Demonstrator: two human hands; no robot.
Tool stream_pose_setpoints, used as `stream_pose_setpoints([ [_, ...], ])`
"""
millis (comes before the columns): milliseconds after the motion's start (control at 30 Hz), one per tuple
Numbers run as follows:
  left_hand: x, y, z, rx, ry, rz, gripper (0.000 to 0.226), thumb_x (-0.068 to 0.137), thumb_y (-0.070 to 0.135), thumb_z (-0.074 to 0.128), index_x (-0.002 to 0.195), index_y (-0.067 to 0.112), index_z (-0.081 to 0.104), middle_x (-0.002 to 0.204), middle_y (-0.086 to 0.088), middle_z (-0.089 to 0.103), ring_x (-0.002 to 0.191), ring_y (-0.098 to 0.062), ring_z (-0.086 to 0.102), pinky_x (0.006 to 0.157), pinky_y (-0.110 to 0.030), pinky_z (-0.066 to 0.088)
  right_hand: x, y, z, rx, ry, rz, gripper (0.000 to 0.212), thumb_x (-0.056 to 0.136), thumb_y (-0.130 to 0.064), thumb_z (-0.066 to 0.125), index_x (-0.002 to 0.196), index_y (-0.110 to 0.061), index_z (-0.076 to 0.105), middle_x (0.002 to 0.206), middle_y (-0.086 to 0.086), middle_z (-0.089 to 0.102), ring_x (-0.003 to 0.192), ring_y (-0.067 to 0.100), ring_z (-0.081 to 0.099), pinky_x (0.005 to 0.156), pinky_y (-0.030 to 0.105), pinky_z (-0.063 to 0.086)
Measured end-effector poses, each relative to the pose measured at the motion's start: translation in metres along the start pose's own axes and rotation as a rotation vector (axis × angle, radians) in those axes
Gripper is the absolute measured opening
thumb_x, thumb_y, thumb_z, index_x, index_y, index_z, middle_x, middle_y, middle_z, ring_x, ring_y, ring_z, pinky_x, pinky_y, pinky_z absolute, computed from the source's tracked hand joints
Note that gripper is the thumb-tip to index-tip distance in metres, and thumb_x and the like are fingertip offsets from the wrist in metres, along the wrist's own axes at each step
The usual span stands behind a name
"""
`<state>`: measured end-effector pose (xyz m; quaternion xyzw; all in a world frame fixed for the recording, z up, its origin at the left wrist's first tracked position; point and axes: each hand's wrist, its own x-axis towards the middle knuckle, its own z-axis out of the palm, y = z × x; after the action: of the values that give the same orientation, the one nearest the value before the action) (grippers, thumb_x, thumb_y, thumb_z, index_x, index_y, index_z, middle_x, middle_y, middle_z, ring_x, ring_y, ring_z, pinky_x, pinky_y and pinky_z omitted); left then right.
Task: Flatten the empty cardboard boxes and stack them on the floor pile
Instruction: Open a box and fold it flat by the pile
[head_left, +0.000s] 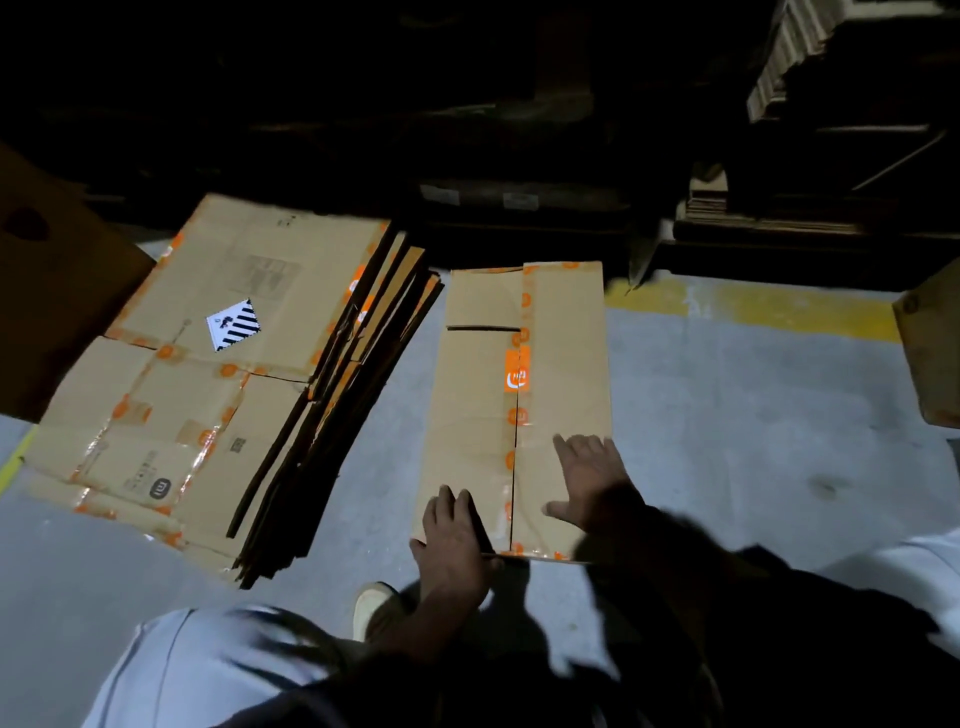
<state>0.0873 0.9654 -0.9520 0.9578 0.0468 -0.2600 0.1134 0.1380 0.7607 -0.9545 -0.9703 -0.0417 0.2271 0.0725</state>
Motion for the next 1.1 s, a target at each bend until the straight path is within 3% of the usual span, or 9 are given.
stream_pose_setpoints([
  [133, 0.001, -0.007, -0.002, -0.022, 0.035, 0.024, 0.111, 0.081, 0.05, 0.078, 0.159, 0.018, 0.006, 0.168, -0.003, -0.001, 0.154, -0.026, 0.005, 0.118, -0.058, 0.027, 0.009, -0.01, -0.009, 0.103, 0.02, 0.045, 0.083, 0.075, -0.069, 0.068, 0.139, -0.022, 0.045, 0.129, 0.004, 0.049, 0.121, 0.024, 0.041, 0.1, 0.04, 0.032],
  [267, 0.0, -0.016, -0.01, -0.022, 0.084, 0.094, 0.114, 0.078, 0.068, 0.069, 0.16, 0.019, 0.007, 0.169, -0.003, 0.002, 0.155, -0.023, 0.005, 0.122, -0.056, 0.019, 0.006, -0.015, -0.02, 0.181, 0.156, 0.068, 0.059, 0.08, -0.061, 0.069, 0.125, -0.027, 0.054, 0.121, -0.002, 0.056, 0.117, 0.019, 0.045, 0.095, 0.038, 0.032],
  [367, -0.006, -0.015, -0.023, -0.016, 0.165, 0.162, 0.098, 0.089, 0.067, 0.055, 0.16, 0.017, 0.01, 0.169, -0.004, 0.004, 0.156, -0.023, 0.001, 0.123, -0.054, 0.013, -0.003, -0.012, -0.036, 0.274, 0.292, 0.035, 0.049, 0.079, -0.058, 0.072, 0.116, -0.027, 0.059, 0.111, -0.006, 0.058, 0.109, 0.017, 0.045, 0.092, 0.037, 0.029],
  [433, -0.012, -0.011, -0.032, 0.034, 0.273, 0.209, 0.086, 0.095, 0.062, 0.046, 0.159, 0.013, 0.016, 0.168, -0.01, 0.011, 0.155, -0.027, 0.009, 0.123, -0.051, 0.018, -0.012, -0.011, -0.051, 0.312, 0.367, -0.013, 0.045, 0.08, -0.054, 0.072, 0.114, -0.027, 0.059, 0.108, -0.008, 0.057, 0.106, 0.015, 0.043, 0.091, 0.036, 0.03],
  [533, -0.014, -0.005, -0.05, 0.028, 0.395, 0.153, 0.077, 0.095, 0.049, 0.056, 0.154, 0.009, 0.026, 0.163, -0.019, 0.022, 0.146, -0.031, 0.032, 0.118, -0.042, 0.035, -0.033, -0.012, -0.073, 0.356, 0.466, -0.066, 0.04, 0.082, -0.049, 0.073, 0.112, -0.026, 0.06, 0.105, -0.009, 0.056, 0.103, 0.014, 0.042, 0.091, 0.037, 0.033],
  [600, -0.015, -0.002, -0.068, 0.038, 0.438, 0.096, 0.065, 0.095, 0.042, 0.058, 0.146, 0.009, 0.037, 0.148, -0.017, 0.045, 0.126, -0.029, 0.055, 0.1, -0.036, 0.05, -0.05, -0.012, -0.083, 0.351, 0.519, -0.087, 0.038, 0.081, -0.047, 0.074, 0.11, -0.026, 0.06, 0.104, -0.01, 0.055, 0.101, 0.014, 0.041, 0.089, 0.037, 0.032],
  [700, -0.02, 0.005, -0.098, 0.127, 0.442, 0.059, 0.029, 0.098, 0.036, 0.053, 0.116, 0.013, 0.054, 0.105, -0.006, 0.069, 0.092, -0.026, 0.07, 0.071, -0.033, 0.052, -0.076, -0.005, -0.098, 0.324, 0.625, -0.135, 0.034, 0.082, -0.046, 0.074, 0.105, -0.025, 0.06, 0.1, -0.011, 0.053, 0.099, 0.015, 0.042, 0.086, 0.038, 0.031],
  [967, -0.04, -0.004, -0.109, -0.111, 0.449, -0.018, 0.033, 0.102, 0.032, 0.05, 0.089, 0.005, 0.063, 0.086, -0.014, 0.068, 0.085, -0.035, 0.067, 0.063, -0.033, 0.042, -0.146, -0.021, -0.115, 0.262, 0.771, -0.241, 0.024, 0.087, -0.041, 0.071, 0.096, -0.024, 0.057, 0.094, -0.01, 0.049, 0.091, 0.016, 0.039, 0.083, 0.035, 0.027],
  [1100, -0.039, -0.025, -0.115, -0.189, 0.422, -0.017, 0.038, 0.103, 0.034, 0.048, 0.078, 0.008, 0.057, 0.079, -0.013, 0.063, 0.08, -0.033, 0.064, 0.068, -0.038, 0.051, -0.167, -0.04, -0.109, 0.291, 0.739, -0.3, 0.019, 0.088, -0.034, 0.071, 0.093, -0.023, 0.057, 0.093, -0.009, 0.049, 0.091, 0.015, 0.038, 0.085, 0.037, 0.03],
])
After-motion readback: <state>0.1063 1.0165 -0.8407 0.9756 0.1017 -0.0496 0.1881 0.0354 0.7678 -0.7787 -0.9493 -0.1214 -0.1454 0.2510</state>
